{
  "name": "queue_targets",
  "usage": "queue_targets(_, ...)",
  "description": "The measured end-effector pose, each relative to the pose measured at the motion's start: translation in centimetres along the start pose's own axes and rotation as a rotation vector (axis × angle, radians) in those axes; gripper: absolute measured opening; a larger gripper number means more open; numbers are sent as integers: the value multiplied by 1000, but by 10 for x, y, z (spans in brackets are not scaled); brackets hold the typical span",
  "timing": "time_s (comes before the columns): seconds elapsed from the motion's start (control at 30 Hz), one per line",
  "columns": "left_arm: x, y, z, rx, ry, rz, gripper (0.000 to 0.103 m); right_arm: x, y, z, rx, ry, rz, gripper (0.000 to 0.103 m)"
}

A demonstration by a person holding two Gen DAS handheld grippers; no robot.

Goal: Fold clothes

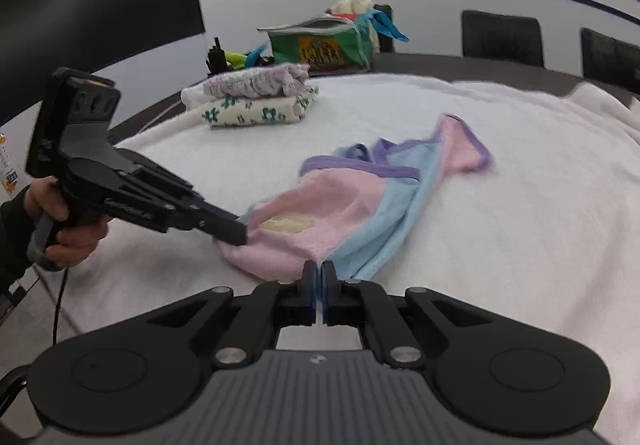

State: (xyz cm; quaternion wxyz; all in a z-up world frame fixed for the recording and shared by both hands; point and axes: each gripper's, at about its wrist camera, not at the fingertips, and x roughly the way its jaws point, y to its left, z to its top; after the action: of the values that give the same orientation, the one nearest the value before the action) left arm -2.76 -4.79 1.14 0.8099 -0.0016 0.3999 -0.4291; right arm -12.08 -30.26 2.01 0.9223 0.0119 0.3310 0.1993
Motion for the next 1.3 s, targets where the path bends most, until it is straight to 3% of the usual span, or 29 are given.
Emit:
queue_targets(0.1, -7, -11, -14, -46, -3, -32, 6, -16, 2, -20, 25, 45, 2, 2)
queue_targets(0.23, -30, 11, 2, -128, -71, -49, 29, -24, -10, -24, 84, 45, -19, 6)
queue_targets(0.3, -36, 29, 30, -175, -104, 12, 34, -27, -21, -8, 103, -25, -43, 15)
queue_targets(0.37, -27, 48, 65, -225, -102, 79, 34, -22, -33, 18, 88, -96, -62, 39)
queue_targets(0.4, -17, 55, 81, -244, -97, 105, 34, -15, -38, 33, 74, -124, -76, 42)
queue_targets(0.47, 6, 65, 107, -254, -89, 162, 34, 14, -53, 68, 53, -131, -94, 42)
queue_targets(0.57, 34, 74, 129, -252, -85, 218, 34, 71, -80, 116, 79, -64, -123, 42)
queue_targets(0.7, 49, 98, 126, -323, -131, 177, 35, 135, -104, 153, 125, 45, -153, 42)
queue_targets(0.8, 55, 121, 114, -375, -117, 150, 35, 171, -111, 161, 160, 111, -165, 41)
queue_targets(0.83, 58, 125, 112, -388, -112, 150, 35, 180, -109, 161, 148, 127, -167, 37)
queue_targets(0.9, 58, 129, 110, -396, -121, 137, 35, 195, -104, 159, 117, 146, -176, 3)
queue_targets(0.93, 58, 131, 109, -400, -126, 131, 35, 198, -101, 159, 106, 150, -165, 3)
queue_targets(1.0, 58, 133, 107, -400, -136, 121, 36, 178, -84, 159, 11, 60, -81, 3)
queue_targets(1.13, 60, 134, 107, -387, -172, 60, 44, 99, -64, 140, -233, -274, 255, 3)
queue_targets(1.3, 71, 138, 113, -457, -200, -125, 50, 65, -92, 123, -199, -335, 403, 3)
